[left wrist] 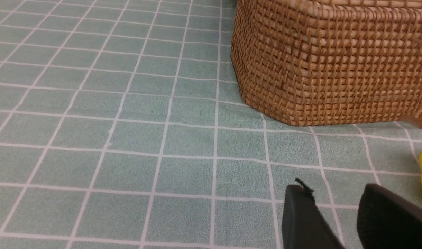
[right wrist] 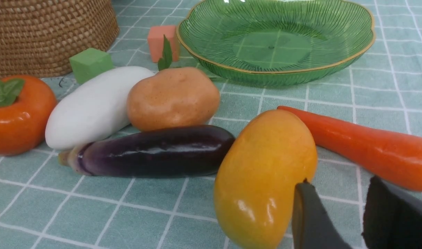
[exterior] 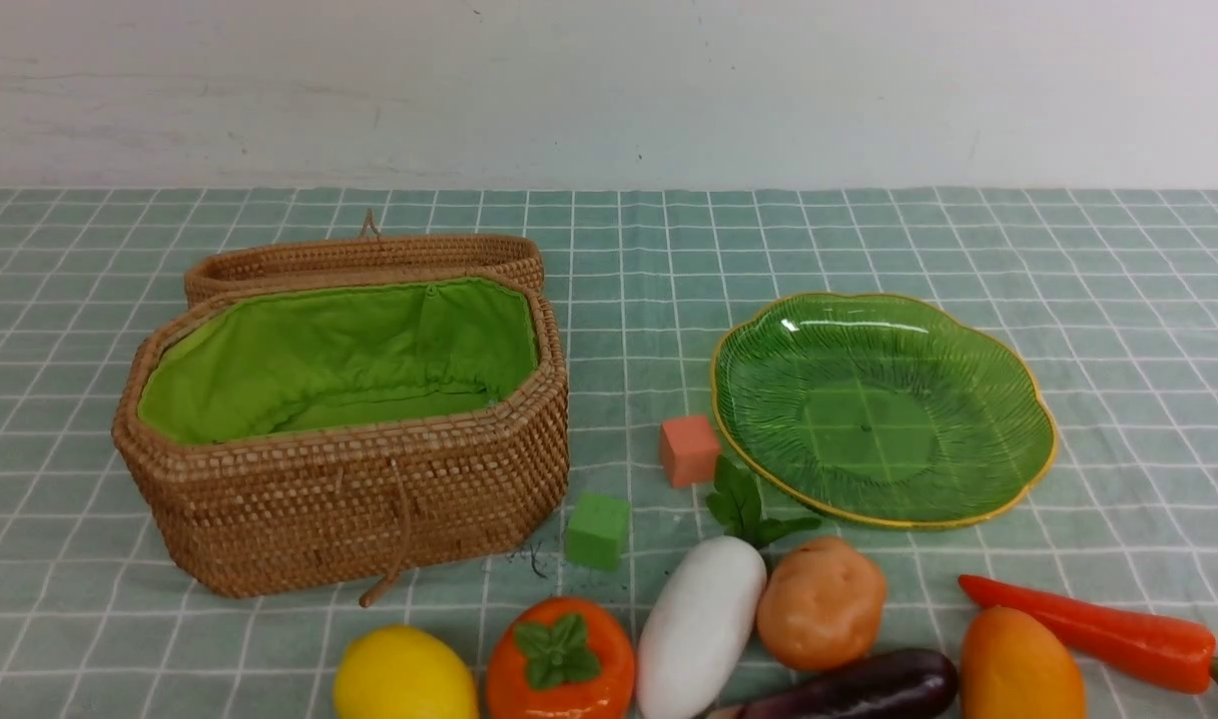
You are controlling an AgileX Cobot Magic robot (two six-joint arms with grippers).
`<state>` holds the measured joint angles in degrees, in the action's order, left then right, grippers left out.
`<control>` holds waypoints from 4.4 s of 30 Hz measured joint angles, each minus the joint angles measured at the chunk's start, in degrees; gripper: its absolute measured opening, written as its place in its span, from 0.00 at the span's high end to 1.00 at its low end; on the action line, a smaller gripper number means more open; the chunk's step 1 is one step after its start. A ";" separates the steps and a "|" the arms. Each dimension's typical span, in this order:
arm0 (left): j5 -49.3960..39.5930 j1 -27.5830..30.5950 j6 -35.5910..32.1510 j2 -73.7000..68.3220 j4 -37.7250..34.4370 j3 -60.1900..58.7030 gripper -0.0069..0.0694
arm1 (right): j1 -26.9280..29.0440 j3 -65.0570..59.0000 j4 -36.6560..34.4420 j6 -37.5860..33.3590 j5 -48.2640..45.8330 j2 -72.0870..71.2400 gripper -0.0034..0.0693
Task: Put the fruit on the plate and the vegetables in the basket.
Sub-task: Use the right arm to grab a mango and put it into the right plate
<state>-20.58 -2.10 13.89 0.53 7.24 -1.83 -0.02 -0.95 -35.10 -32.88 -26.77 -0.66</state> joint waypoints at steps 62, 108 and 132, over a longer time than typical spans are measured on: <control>0.00 0.00 0.00 0.00 0.00 0.00 0.60 | -14.70 42.34 19.26 24.60 -28.69 50.94 0.16; 0.00 0.00 0.00 0.00 0.00 0.00 0.60 | -16.75 43.37 30.49 59.82 -9.71 83.45 0.18; 0.00 0.00 0.00 0.00 0.00 0.00 0.60 | -16.68 48.54 32.46 57.03 -10.44 77.66 0.18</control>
<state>-20.58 -2.10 13.89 0.53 7.24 -1.83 -16.70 47.59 -2.64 24.15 -37.21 77.00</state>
